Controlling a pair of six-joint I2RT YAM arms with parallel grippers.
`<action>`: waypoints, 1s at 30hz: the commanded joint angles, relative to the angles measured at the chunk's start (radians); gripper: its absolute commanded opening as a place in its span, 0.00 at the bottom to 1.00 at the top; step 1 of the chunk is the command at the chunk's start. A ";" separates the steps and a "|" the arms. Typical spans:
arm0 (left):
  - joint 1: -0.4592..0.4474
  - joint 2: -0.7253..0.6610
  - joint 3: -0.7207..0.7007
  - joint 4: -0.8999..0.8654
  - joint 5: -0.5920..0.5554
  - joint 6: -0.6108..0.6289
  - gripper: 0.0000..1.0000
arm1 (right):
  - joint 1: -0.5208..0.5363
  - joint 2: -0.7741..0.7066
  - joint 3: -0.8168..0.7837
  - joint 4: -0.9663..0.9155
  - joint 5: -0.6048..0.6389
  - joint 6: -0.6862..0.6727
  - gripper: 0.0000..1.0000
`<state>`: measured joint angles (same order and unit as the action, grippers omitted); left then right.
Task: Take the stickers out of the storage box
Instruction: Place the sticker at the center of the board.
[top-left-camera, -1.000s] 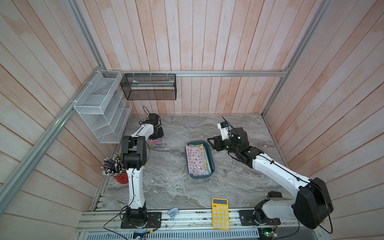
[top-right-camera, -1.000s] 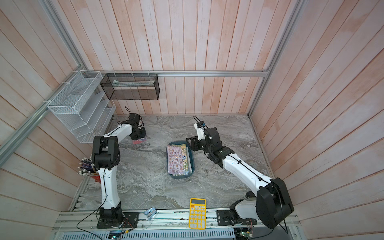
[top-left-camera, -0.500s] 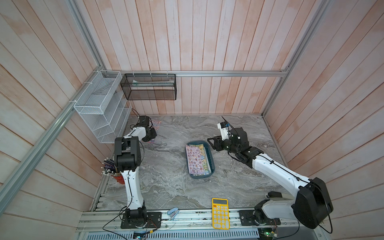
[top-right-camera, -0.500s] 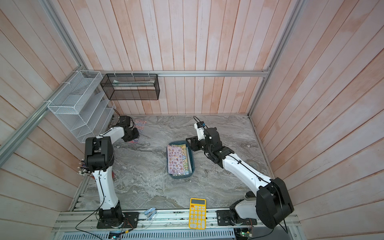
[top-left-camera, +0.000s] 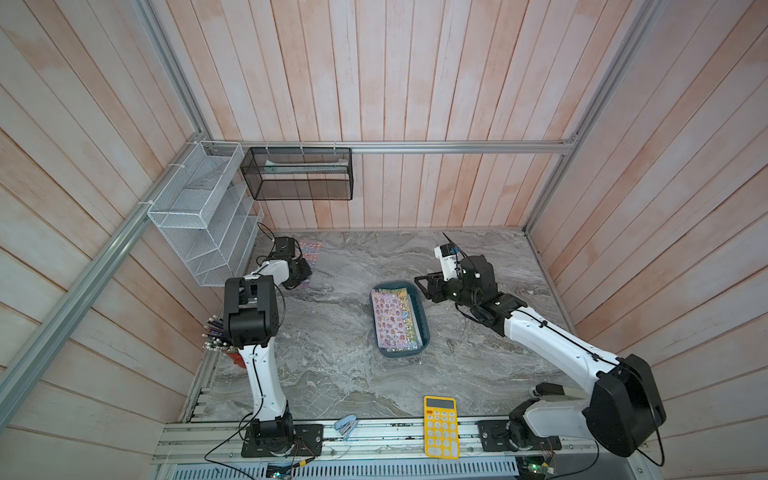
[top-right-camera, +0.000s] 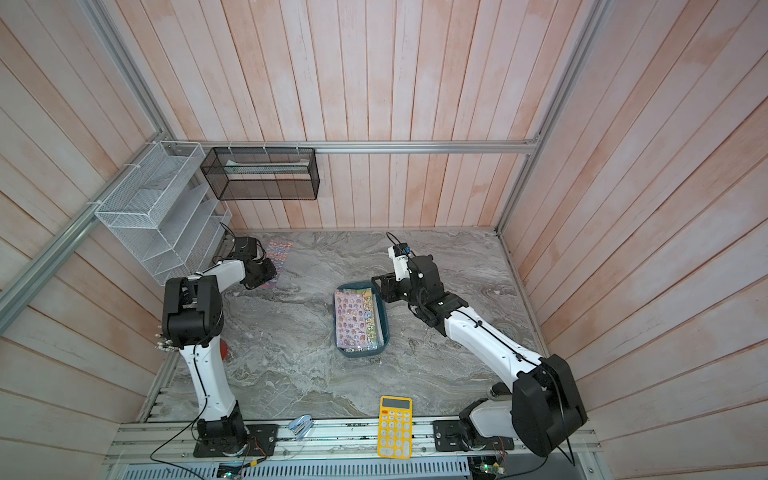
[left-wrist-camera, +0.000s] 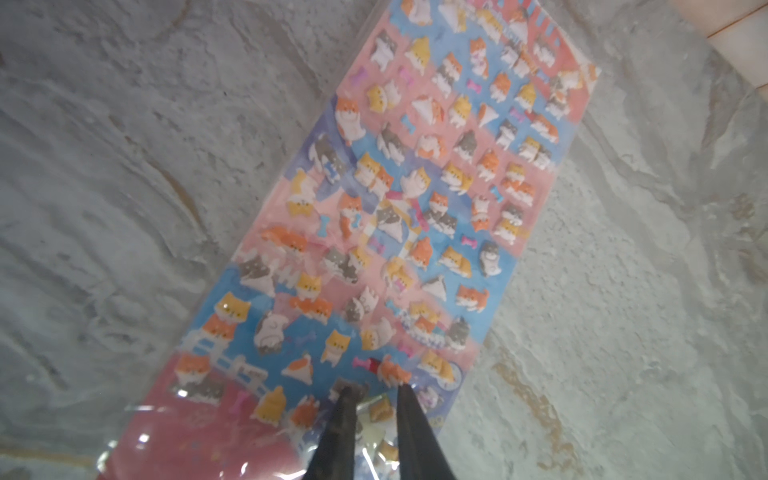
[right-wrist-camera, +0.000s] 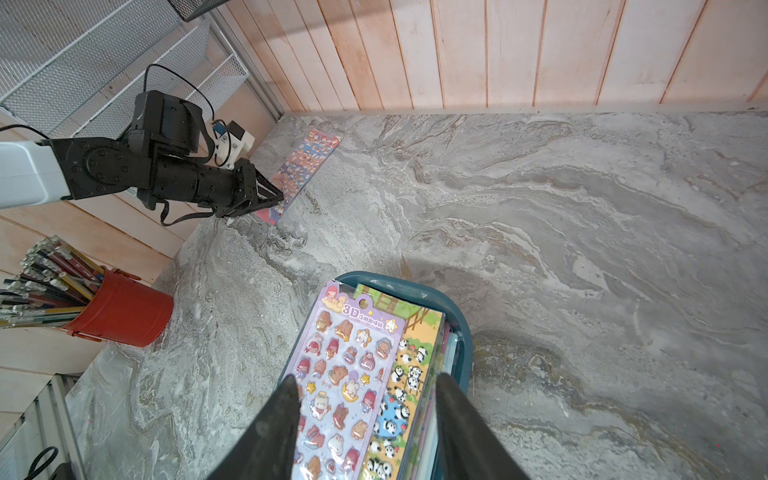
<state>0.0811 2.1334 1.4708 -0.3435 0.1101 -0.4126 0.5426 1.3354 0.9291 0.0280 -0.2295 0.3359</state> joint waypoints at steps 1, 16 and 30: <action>0.000 0.021 -0.049 -0.068 0.048 -0.047 0.22 | 0.007 0.000 0.005 -0.019 -0.007 -0.014 0.53; -0.018 -0.133 -0.016 -0.132 0.033 -0.055 0.35 | 0.007 -0.035 -0.005 -0.035 0.010 -0.018 0.53; -0.228 -0.455 -0.159 -0.180 -0.066 0.009 0.43 | 0.092 -0.039 -0.010 -0.103 0.119 -0.042 0.54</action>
<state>-0.1215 1.7153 1.3651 -0.4862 0.0731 -0.4278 0.6174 1.2995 0.9287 -0.0418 -0.1509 0.3096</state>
